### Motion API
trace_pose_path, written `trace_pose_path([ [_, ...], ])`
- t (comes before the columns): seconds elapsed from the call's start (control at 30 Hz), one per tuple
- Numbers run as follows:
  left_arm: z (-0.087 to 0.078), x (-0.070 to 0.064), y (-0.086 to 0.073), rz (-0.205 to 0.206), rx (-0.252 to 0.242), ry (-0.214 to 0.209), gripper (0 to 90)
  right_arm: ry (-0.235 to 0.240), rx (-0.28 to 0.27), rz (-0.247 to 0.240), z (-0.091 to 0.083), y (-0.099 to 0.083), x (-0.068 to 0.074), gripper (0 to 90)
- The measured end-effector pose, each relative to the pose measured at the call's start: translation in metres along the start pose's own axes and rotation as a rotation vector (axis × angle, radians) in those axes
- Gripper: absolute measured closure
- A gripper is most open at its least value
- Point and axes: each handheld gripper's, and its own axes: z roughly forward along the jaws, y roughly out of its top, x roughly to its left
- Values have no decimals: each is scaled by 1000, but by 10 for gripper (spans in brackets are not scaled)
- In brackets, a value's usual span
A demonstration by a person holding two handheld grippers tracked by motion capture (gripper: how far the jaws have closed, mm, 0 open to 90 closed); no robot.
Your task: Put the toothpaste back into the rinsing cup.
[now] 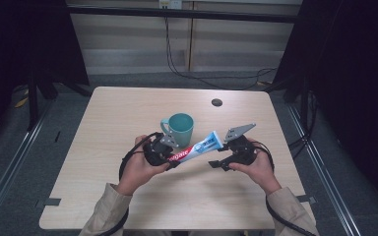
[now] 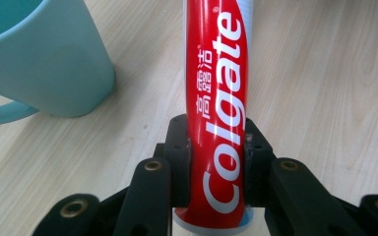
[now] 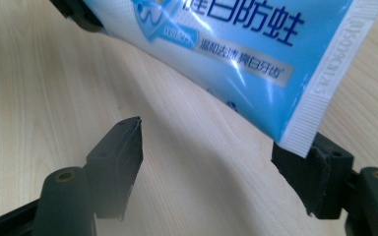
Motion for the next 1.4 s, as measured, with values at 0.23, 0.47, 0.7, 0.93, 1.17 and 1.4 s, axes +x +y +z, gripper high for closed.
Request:
trace_pose_path([
  [0.23,4,-2,2,1,-8,-6,717,19,-38,55,0,-1,-2,299],
  [0.47,3,-2,4,3,-20,-5,717,32,-64,87,-4,1,-4,367],
  [0.7,0,-2,5,4,-22,8,717,22,-39,95,-3,-5,-6,381],
  [0.93,3,-3,5,-6,-41,8,716,37,-41,79,2,-2,-3,392],
  [1.17,6,-3,3,-33,-69,-7,715,37,-82,100,0,2,-3,398],
  [1.4,11,-7,7,-47,-57,3,713,45,-125,147,-1,4,-5,396],
])
